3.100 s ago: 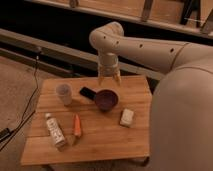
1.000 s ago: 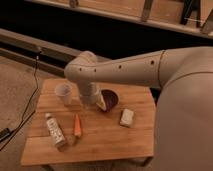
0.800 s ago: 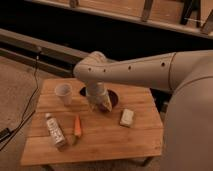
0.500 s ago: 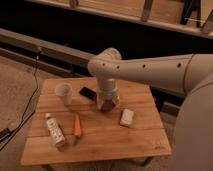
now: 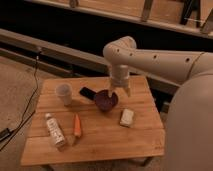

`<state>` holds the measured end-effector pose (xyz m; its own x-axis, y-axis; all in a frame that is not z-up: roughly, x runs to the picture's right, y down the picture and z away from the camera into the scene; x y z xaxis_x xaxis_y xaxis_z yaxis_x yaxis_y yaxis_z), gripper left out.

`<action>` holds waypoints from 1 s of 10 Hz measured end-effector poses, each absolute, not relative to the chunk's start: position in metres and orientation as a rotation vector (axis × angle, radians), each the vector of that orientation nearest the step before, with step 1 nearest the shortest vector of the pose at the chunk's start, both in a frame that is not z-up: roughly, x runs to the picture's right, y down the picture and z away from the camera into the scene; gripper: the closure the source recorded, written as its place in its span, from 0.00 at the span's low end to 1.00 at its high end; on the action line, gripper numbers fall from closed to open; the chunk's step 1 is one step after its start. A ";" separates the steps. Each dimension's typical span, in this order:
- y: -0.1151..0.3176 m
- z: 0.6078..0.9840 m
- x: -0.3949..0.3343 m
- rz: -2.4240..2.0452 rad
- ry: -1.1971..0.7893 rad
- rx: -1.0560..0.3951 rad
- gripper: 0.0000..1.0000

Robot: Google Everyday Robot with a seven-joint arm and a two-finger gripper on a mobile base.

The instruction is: Move the arm in a circular motion

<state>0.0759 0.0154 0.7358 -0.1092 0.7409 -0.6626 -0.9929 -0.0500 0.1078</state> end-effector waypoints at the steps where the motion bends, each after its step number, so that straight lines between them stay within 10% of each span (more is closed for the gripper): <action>1: 0.000 0.742 0.072 1.580 0.653 -0.509 0.35; 10: -0.059 0.787 -0.038 1.471 0.651 -0.537 0.35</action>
<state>-0.0383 -0.0589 0.7875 -0.0120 0.7242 -0.6894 -0.9973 0.0410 0.0604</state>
